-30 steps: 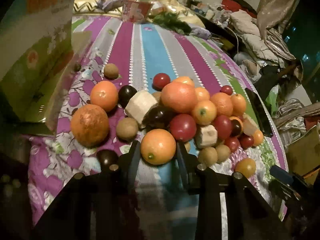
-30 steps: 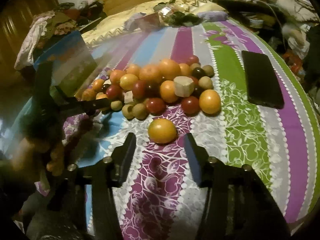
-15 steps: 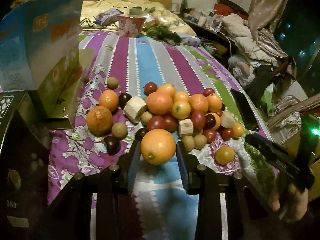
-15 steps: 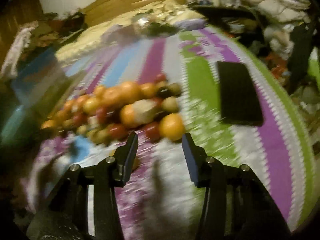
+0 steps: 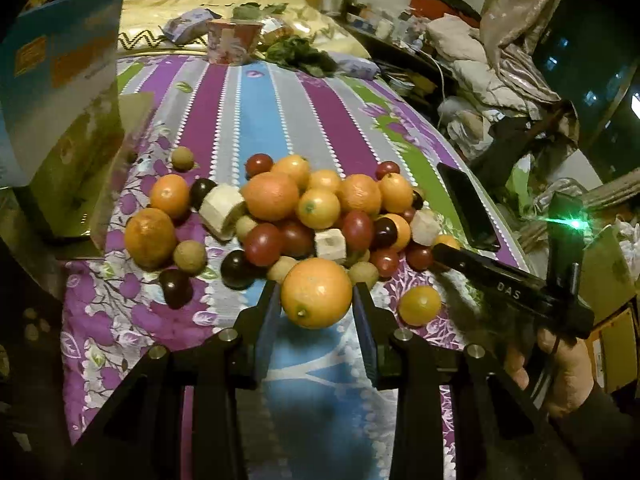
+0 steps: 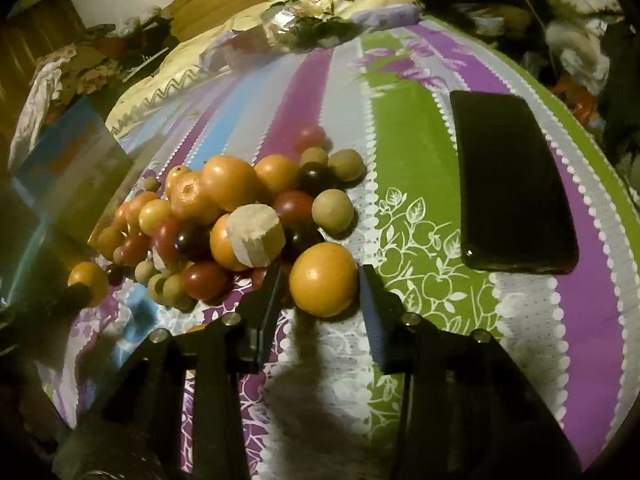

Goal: Organize fruits
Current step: 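Grasp an orange with the left tool while the right tool grasps a yellow-orange fruit, then carry both held fruits in the tools over the light-blue basket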

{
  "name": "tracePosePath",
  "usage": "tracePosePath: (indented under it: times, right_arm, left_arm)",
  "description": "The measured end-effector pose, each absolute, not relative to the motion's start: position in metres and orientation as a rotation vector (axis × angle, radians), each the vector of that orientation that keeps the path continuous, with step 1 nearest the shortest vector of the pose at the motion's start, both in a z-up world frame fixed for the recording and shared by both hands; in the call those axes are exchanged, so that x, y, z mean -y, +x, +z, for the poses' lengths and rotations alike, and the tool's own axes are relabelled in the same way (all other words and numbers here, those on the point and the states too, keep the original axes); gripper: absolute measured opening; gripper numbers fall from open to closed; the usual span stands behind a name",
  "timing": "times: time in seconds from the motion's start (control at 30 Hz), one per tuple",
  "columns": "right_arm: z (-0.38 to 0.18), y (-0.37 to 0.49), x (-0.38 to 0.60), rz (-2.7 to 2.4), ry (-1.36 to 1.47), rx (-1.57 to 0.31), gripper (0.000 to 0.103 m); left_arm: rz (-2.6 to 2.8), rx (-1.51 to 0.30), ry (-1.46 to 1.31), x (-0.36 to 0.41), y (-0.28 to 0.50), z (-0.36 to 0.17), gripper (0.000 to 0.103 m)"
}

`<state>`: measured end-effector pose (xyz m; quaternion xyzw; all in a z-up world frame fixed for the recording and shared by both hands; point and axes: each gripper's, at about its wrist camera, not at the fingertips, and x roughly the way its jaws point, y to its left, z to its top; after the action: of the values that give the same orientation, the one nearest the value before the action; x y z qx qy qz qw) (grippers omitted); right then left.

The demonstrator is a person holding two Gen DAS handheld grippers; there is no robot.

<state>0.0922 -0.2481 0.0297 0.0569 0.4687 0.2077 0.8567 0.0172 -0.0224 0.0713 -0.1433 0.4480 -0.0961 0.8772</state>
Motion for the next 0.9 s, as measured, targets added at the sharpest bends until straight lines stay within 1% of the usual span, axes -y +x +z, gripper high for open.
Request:
tracePosePath:
  times: [0.07, 0.1, 0.17, 0.23, 0.4, 0.57, 0.73, 0.9]
  right_arm:
    - [0.030, 0.092, 0.248, 0.431, 0.125, -0.988, 0.038]
    - [0.030, 0.092, 0.248, 0.430, 0.128, -0.989, 0.035]
    - [0.034, 0.089, 0.250, 0.404, 0.125, -0.978, 0.034]
    - [0.047, 0.080, 0.249, 0.365, 0.090, -0.935, 0.034]
    - [0.107, 0.044, 0.223, 0.276, -0.027, -0.797, 0.034]
    - [0.145, 0.028, 0.197, 0.284, -0.066, -0.741, 0.034]
    - [0.165, 0.023, 0.174, 0.303, -0.079, -0.717, 0.034]
    - [0.184, 0.010, 0.149, 0.338, -0.098, -0.683, 0.034]
  left_arm:
    - [-0.200, -0.936, -0.300, 0.024, 0.017, 0.072, 0.037]
    - [-0.199, -0.936, -0.302, 0.025, 0.017, 0.073, 0.037]
    - [-0.183, -0.925, -0.288, 0.027, 0.015, 0.078, 0.037]
    - [-0.159, -0.907, -0.249, 0.030, 0.012, 0.086, 0.037]
    - [-0.055, -0.844, -0.134, 0.032, 0.000, 0.119, 0.037]
    - [0.032, -0.805, -0.129, 0.013, -0.013, 0.152, 0.037]
    - [0.113, -0.763, -0.148, -0.015, -0.030, 0.182, 0.037]
    - [0.168, -0.736, -0.174, -0.043, -0.046, 0.201, 0.037]
